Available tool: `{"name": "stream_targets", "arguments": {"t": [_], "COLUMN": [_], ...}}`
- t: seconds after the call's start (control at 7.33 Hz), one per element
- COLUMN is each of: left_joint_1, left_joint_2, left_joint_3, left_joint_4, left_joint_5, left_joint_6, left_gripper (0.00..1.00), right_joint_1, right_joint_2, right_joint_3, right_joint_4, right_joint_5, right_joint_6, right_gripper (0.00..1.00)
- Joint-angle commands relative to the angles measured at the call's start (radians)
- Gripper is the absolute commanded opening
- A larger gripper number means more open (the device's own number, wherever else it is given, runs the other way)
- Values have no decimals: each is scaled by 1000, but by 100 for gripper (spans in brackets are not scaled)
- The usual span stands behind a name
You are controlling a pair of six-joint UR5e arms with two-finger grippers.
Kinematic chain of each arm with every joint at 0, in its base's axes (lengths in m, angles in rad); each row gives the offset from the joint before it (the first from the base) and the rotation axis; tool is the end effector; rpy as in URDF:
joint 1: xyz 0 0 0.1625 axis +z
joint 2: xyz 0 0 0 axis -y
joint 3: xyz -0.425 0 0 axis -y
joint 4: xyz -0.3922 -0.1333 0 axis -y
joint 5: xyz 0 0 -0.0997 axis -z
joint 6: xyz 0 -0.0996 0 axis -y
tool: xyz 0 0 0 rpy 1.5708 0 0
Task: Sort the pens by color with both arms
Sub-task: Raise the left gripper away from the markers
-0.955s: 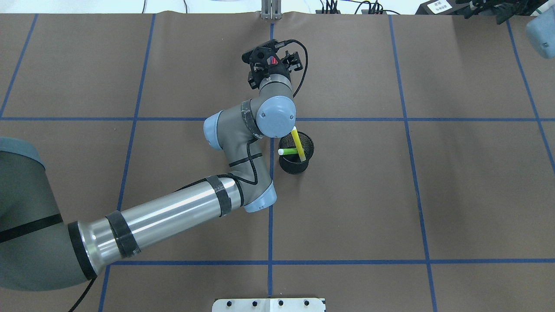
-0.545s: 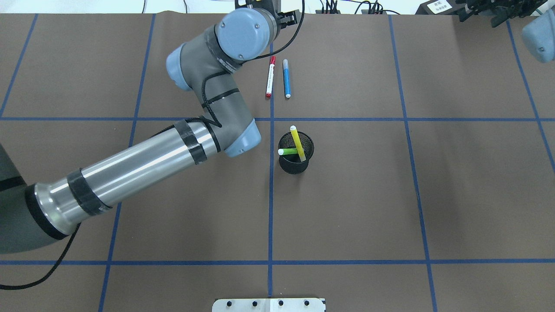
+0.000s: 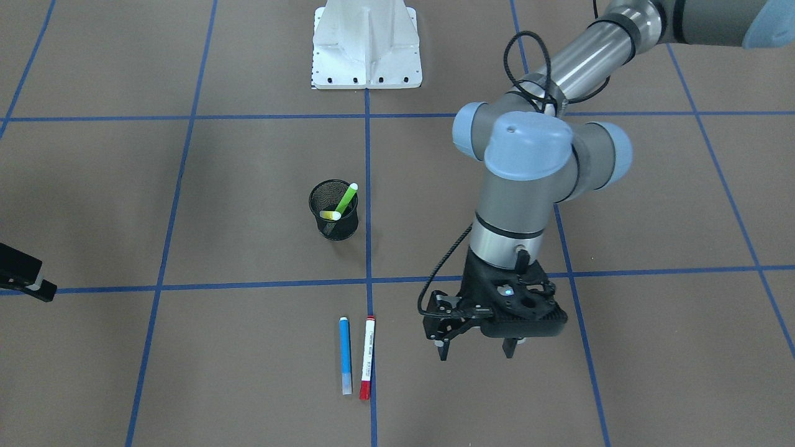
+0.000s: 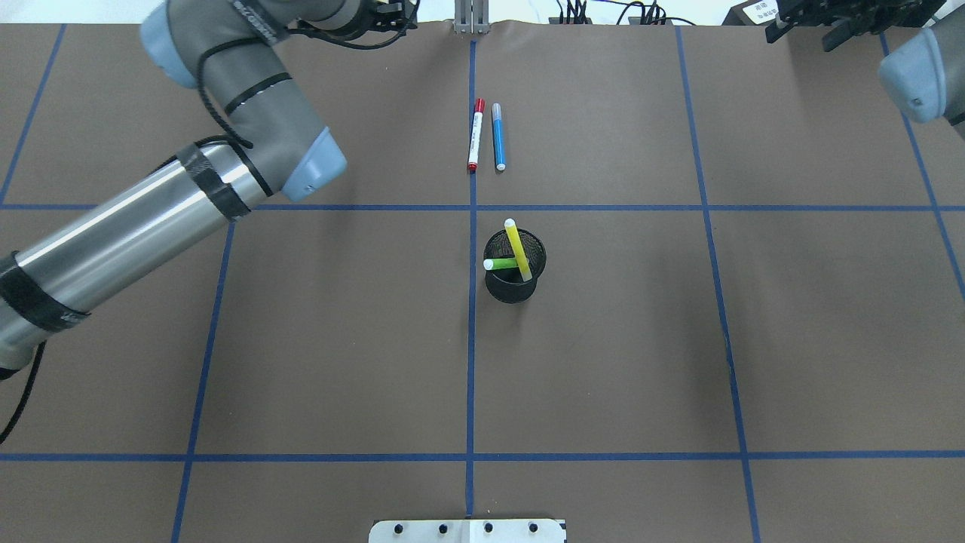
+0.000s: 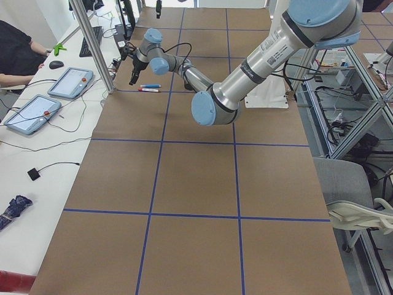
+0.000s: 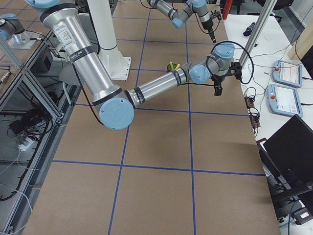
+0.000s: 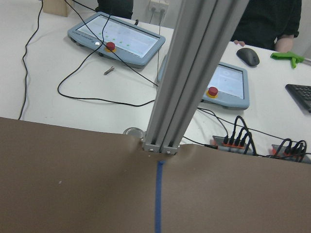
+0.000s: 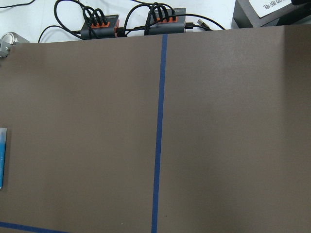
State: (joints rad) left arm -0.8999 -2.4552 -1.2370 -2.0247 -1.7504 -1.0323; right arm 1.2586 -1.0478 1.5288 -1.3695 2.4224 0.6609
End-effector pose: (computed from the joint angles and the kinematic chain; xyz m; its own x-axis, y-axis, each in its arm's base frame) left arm 0.4064 -0.6978 0.1951 0.6335 0.0135 -0.7736 0.4101 0.8420 0.3505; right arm -0.1529 -0.6638 0.3373 0.5262 -0.0628 0.8480 -0.1072 0.9844 0.1394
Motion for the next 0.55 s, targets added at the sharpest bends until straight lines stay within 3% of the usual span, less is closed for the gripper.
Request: {"name": "stream_targets", "arguments": {"t": [0.0,0.14,0.41], "left_joint_1": [-65,-74,-74], "left_joint_2": [99,99,102], "left_joint_3": [-51,-52,-53], "left_joint_4": [-5,-5,-8], "left_joint_5": [-64,-69,-69], "left_joint_6": [98,98,98], "left_gripper": [100,100,100], "right_joint_1": [-91,-143,-204], "right_joint_2": [2,3,21], "right_joint_3": [92,153,169], "right_joint_4": [-47,-93,-85], "right_joint_5": [-2,-8,-11], "right_joint_6": [264,398,726], "right_gripper": [99,99,99]}}
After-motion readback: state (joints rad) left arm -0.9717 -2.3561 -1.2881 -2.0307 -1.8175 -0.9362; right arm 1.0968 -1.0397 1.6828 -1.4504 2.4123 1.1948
